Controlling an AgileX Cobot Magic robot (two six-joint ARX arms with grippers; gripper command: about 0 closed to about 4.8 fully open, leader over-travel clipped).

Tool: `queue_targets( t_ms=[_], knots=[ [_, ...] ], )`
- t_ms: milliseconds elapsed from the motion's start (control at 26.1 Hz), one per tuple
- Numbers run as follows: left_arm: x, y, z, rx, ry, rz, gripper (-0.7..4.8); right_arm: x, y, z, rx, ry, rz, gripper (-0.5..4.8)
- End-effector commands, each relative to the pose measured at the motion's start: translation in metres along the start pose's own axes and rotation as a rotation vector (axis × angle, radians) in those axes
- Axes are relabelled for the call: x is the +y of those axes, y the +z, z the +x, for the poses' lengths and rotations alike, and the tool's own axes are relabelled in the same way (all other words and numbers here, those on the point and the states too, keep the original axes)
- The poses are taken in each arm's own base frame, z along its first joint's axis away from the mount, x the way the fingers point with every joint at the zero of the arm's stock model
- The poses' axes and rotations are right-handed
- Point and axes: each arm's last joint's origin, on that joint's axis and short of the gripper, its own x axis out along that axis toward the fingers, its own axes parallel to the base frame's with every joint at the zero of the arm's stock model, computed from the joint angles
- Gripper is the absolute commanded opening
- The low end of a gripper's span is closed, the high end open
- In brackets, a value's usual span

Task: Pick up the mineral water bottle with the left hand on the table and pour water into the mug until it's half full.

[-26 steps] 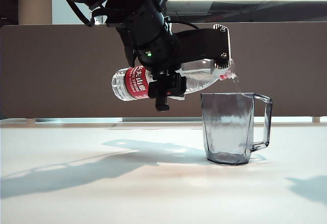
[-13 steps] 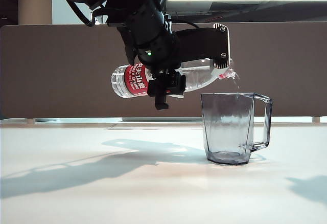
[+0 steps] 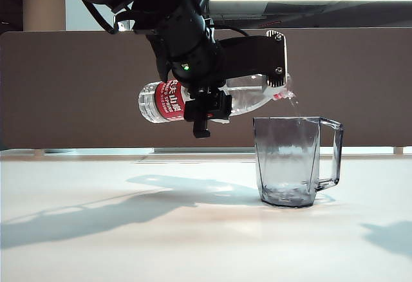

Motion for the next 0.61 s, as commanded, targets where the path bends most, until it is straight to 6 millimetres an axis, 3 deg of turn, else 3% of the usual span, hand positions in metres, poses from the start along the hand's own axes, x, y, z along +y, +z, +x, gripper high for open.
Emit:
queue_targets(
  t_ms=[38,613],
  knots=[
    [0.0111,-0.0015,-0.0007,0.001,0.063,-0.025,2.13,0.0001,0.0040,-0.0018,-0.027,0.002,-0.004,-0.02],
    [0.0111,-0.0017,-0.0006,0.002,0.062,0.001,2.13,0.0006,0.0040,-0.0018,-0.027,0.018,-0.004,-0.02]
  ],
)
